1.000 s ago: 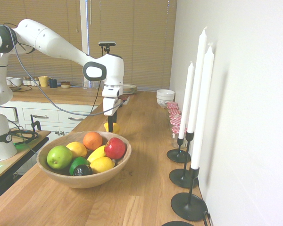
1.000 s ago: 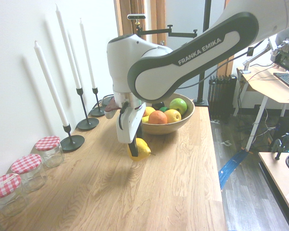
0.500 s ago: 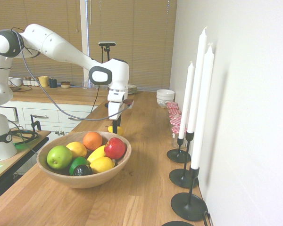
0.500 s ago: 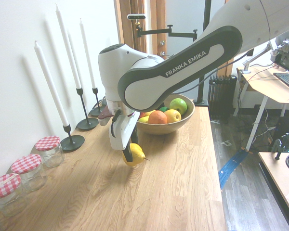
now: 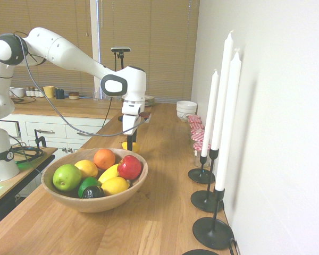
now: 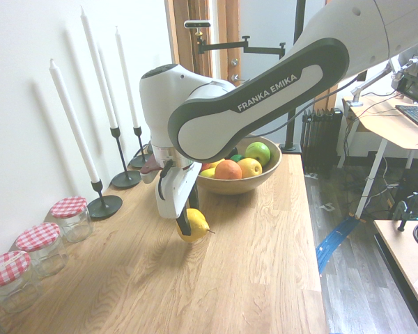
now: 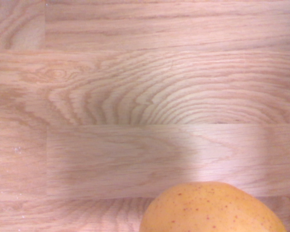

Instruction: Take pear out of the basket

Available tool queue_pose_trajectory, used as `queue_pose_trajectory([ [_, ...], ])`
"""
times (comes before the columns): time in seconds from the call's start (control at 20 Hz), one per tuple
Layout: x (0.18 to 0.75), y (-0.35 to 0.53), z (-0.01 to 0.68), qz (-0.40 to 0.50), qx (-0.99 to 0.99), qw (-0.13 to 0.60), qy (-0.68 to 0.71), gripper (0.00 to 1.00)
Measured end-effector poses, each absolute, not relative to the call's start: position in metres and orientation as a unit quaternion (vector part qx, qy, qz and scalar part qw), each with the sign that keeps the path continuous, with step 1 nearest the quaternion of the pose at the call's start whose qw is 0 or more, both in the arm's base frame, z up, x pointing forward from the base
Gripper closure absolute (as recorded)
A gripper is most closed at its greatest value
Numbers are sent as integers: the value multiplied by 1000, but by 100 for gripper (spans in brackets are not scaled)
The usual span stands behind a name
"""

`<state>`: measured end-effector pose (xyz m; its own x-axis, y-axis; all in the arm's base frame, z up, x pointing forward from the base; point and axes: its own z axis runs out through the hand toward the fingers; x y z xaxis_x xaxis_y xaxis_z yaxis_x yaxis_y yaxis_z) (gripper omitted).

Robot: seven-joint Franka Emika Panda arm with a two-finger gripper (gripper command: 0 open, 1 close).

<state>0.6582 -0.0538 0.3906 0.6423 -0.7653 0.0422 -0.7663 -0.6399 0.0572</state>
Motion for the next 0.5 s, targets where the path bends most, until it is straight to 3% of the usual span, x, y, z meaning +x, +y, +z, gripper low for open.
queue_pose_trajectory([
  [0.5,657,-54,390,3,905,35,-423,0],
])
